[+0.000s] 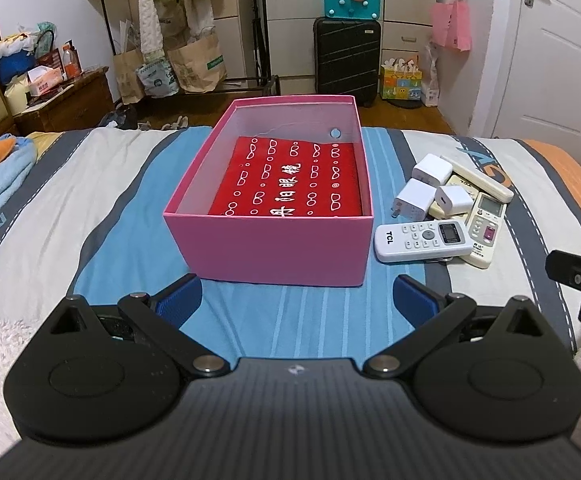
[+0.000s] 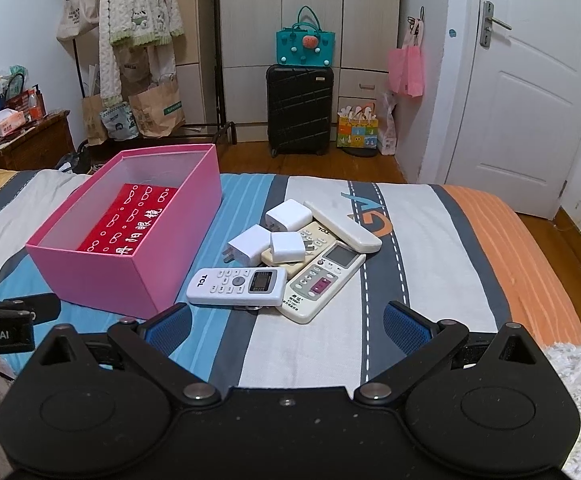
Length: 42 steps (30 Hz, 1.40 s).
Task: Organize rigid objects
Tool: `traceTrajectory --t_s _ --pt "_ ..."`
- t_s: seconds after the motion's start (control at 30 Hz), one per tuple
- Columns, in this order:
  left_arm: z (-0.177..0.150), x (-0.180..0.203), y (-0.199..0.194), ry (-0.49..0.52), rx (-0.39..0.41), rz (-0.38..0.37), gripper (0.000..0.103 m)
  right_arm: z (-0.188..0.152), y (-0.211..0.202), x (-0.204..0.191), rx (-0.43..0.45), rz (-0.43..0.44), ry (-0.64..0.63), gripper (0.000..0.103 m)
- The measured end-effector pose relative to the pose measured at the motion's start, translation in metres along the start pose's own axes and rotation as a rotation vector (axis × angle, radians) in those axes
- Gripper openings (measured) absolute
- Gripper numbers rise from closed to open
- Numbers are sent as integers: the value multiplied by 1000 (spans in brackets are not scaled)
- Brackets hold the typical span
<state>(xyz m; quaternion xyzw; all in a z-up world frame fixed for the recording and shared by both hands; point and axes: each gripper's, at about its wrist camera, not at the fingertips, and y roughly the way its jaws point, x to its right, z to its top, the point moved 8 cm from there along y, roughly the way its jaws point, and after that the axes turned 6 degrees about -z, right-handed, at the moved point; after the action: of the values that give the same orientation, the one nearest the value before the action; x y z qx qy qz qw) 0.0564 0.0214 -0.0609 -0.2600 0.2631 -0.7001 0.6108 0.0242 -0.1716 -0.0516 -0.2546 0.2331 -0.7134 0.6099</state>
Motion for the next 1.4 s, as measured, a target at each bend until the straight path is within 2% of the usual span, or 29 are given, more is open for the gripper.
traceTrajectory --t_s 0.97,1.07,1.23,1.33,1.4 --pt "-2 4 2 3 -6 -11 103 -3 2 -1 -4 2 -10 103" --pt "-3 4 0 13 -16 -21 103 -3 1 -1 -5 9 -9 103" --pt "3 0 -5 59 -46 10 103 4 0 1 -4 -16 -26 103" --pt "17 -4 -11 45 -33 -30 103 19 -7 4 42 -11 -27 103" --pt "32 -11 -17 51 -15 -31 103 32 -16 3 128 32 -43 103"
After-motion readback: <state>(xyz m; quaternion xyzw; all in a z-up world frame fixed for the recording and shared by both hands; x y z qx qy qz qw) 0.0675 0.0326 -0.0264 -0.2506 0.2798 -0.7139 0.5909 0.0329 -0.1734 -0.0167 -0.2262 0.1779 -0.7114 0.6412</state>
